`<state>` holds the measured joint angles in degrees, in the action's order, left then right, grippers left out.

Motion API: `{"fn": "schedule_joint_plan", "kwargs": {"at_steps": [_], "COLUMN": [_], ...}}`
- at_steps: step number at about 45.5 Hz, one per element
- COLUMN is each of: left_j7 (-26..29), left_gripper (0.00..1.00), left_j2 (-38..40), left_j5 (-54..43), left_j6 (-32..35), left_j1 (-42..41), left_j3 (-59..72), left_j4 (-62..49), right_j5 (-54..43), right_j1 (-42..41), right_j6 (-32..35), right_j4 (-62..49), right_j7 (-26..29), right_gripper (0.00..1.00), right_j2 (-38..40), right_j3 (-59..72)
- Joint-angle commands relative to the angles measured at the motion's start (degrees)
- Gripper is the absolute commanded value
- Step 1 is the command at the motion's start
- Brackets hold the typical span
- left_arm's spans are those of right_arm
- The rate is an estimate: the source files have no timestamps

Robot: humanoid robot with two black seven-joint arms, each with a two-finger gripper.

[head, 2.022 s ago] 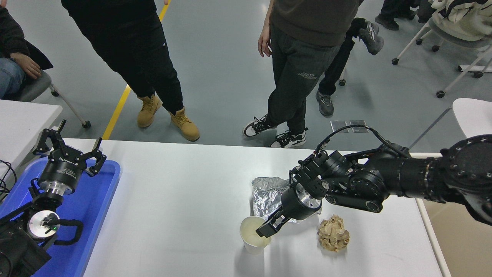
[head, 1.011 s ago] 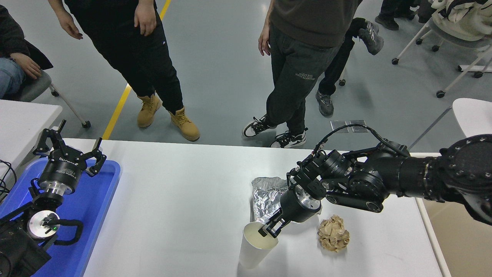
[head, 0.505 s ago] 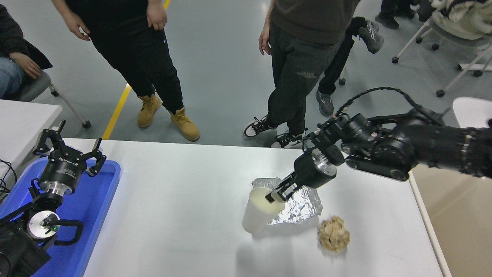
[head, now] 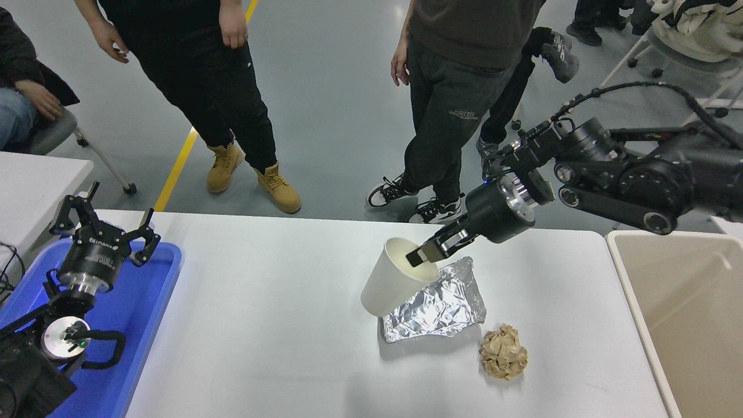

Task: Clean the table surface

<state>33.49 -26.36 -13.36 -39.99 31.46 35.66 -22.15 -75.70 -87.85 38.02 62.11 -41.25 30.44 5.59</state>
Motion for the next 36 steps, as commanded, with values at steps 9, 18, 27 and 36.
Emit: {"fn": "schedule_joint_plan", "kwargs": {"at_steps": [9,18,27,36], "left_j7": [0.0,0.0,0.0,0.0], "left_gripper": [1.00,1.00,1.00,1.00], "left_j2": [0.0,0.0,0.0,0.0], "left_j5": [0.0,0.0,0.0,0.0], "left_j6": [0.0,0.0,0.0,0.0], "left_j1": [0.0,0.0,0.0,0.0], "left_j3": [-0.1,0.0,-0.1,0.0], "left_j4": [0.0,0.0,0.0,0.0], "right_j5": [6.9,12.2,17.3,27.2], "right_j1": [0.7,2.9,6.7,10.1], "right_j6": [2.4,2.3,2.1,2.0], "right_j4": [-8.1,-14.9,-28.9,-45.0], "right_j7": [-0.1,-0.1,-0.1,0.0], "right_gripper": [0.00,0.00,0.00,0.00], "right_j2": [3.1,5.9,6.1,5.3], "right_j3": [-4.5,-4.3,-4.6,-3.6]}}
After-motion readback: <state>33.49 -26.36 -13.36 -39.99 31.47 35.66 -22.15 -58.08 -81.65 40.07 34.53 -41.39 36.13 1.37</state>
